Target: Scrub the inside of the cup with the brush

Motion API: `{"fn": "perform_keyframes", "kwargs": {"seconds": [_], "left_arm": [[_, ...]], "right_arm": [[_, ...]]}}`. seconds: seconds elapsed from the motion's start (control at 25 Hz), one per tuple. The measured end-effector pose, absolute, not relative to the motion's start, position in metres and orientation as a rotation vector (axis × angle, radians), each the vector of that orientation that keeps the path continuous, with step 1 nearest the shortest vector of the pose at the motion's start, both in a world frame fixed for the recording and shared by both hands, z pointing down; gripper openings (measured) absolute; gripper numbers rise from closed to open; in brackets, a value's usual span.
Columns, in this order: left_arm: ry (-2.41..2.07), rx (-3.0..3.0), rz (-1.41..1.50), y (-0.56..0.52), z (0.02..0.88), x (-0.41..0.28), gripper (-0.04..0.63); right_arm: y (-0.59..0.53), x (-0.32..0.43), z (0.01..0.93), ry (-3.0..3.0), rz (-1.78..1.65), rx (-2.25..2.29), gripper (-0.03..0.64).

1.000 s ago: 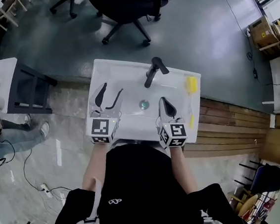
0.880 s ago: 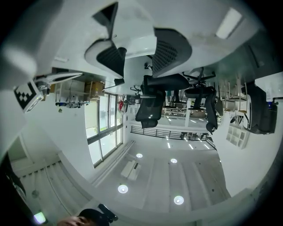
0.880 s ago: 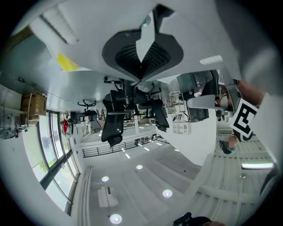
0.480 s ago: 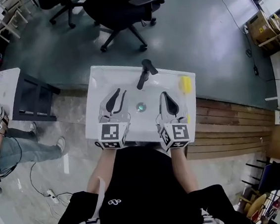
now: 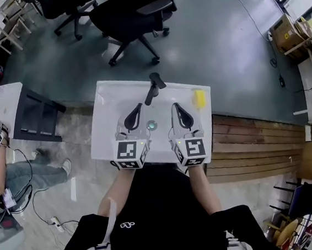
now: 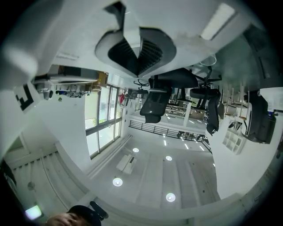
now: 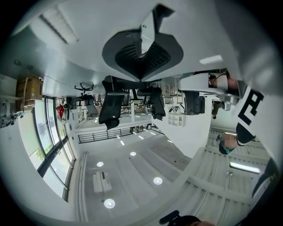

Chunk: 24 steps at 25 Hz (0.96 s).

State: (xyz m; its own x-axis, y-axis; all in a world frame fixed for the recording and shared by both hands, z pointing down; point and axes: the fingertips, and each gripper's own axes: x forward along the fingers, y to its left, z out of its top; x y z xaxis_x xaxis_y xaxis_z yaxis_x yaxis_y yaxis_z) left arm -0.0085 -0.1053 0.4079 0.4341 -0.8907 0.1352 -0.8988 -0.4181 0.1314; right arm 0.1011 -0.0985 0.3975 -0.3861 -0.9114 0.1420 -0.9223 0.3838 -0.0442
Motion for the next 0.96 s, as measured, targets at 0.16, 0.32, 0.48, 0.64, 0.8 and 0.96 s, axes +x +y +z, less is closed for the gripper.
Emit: {"fn": "perform_keyframes", "kwargs": {"seconds": [0.16,0.32,0.48,0.64,0.8,0.96], "left_arm": [[-1.581,2.495,0.051,-0.107,0.403,0.003,-0.003],[-1.6,2.49,0.051,-0.111,0.402,0.005,-0.003],[-1.604,2.484,0.045,-0.113,0.399,0.007,-0.003],[-1.6,2.487,0.045,-0.114,0.4,0.01,-0.003],[-1.604,2.482,0.05,-0.116,0.4,0.012,-0.003],[-1.606,2.477,0.05,-0.118,0.402,0.014,-0.003]], "right_arm": [[-0.101,0.102,0.395,-2.562,0.174,1.649,-0.003],[-0.104,0.104,0.395,-2.576,0.173,1.63,-0.003],[-0.106,0.106,0.392,-2.588,0.172,1.619,-0.003],[-0.109,0.107,0.394,-2.596,0.18,1.606,-0.003],[-0.111,0.11,0.394,-2.605,0.187,1.592,-0.003],[-0.113,0.114,0.397,-2.607,0.191,1.587,-0.003]]}}
